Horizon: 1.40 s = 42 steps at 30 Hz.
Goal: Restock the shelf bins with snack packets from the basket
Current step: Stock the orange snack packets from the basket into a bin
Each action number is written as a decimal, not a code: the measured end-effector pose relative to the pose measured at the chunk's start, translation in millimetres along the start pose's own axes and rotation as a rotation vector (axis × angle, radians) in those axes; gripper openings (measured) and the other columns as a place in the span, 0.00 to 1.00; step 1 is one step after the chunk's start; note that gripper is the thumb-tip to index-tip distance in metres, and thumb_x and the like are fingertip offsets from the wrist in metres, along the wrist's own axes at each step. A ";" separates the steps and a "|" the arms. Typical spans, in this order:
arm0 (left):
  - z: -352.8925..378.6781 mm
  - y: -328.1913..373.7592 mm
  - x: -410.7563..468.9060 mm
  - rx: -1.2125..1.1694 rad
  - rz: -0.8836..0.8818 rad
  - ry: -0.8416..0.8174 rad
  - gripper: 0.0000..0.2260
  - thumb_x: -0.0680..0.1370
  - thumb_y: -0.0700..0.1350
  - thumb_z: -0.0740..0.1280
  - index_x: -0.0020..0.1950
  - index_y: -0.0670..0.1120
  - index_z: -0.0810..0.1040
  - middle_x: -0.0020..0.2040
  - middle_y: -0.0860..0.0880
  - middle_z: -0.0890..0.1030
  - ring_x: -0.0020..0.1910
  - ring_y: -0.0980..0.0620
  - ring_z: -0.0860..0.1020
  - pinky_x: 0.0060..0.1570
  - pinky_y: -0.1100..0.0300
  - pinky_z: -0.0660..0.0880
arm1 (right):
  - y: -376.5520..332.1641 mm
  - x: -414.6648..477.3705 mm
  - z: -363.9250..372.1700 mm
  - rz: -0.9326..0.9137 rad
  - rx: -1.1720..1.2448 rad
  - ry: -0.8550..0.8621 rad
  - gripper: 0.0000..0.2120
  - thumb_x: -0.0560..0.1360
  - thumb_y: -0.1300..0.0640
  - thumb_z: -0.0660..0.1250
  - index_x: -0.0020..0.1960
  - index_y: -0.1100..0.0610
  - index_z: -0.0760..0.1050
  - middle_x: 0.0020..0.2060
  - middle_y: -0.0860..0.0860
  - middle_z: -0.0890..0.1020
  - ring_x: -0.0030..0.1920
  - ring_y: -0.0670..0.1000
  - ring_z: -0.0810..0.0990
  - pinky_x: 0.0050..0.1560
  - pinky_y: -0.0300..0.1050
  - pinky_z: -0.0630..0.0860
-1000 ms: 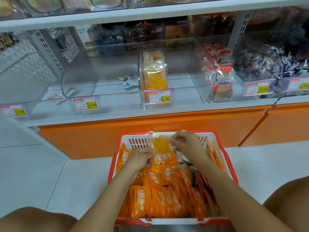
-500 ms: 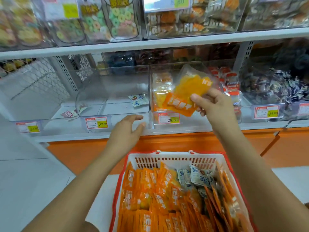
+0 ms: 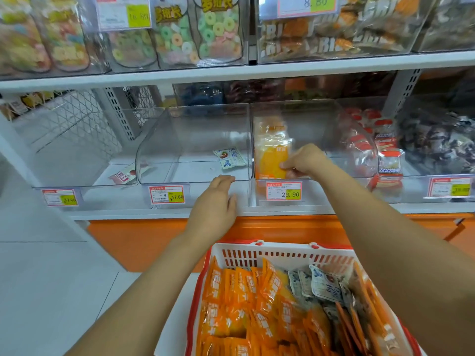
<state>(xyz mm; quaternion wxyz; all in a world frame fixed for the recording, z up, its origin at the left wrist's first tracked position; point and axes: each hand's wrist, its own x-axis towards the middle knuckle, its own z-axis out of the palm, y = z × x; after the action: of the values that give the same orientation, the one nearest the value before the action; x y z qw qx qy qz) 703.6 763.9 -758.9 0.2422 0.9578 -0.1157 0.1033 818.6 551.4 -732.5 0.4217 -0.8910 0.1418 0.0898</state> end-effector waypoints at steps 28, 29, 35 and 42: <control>77.7 -79.9 -129.2 0.250 -0.285 -0.866 0.10 0.81 0.44 0.58 0.59 0.45 0.75 0.54 0.46 0.78 0.51 0.52 0.78 0.49 0.61 0.76 | 214.4 -137.4 197.2 -0.027 -0.523 -0.206 0.33 0.73 0.33 0.60 0.66 0.57 0.66 0.61 0.54 0.76 0.60 0.54 0.76 0.64 0.50 0.71; 76.4 -77.9 -129.0 0.245 -0.297 -0.866 0.10 0.81 0.45 0.58 0.59 0.45 0.75 0.54 0.47 0.78 0.51 0.52 0.77 0.48 0.62 0.74 | 210.1 -144.2 197.6 -0.104 -0.614 -0.205 0.26 0.75 0.37 0.60 0.63 0.56 0.69 0.58 0.53 0.78 0.58 0.52 0.77 0.65 0.50 0.71; 60.2 -44.2 -107.7 -0.417 -0.659 -0.753 0.18 0.81 0.57 0.56 0.50 0.45 0.78 0.47 0.48 0.81 0.41 0.54 0.79 0.40 0.66 0.75 | 163.7 -161.6 182.4 -0.343 -0.590 -0.153 0.12 0.81 0.54 0.55 0.45 0.54 0.76 0.42 0.51 0.81 0.44 0.51 0.81 0.44 0.44 0.78; 42.1 -6.5 -89.9 -1.291 -0.967 -0.504 0.13 0.78 0.50 0.66 0.57 0.42 0.77 0.50 0.42 0.82 0.44 0.50 0.83 0.39 0.61 0.81 | 121.3 -165.0 117.4 -0.808 -0.096 0.047 0.19 0.73 0.65 0.69 0.59 0.47 0.80 0.63 0.42 0.75 0.68 0.44 0.64 0.67 0.33 0.57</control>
<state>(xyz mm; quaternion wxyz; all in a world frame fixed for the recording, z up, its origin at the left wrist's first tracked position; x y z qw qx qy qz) 625.8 764.4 -820.9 0.7263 0.5699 0.2201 -0.3150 618.3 598.6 -848.2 0.3778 -0.8954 -0.2146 -0.0971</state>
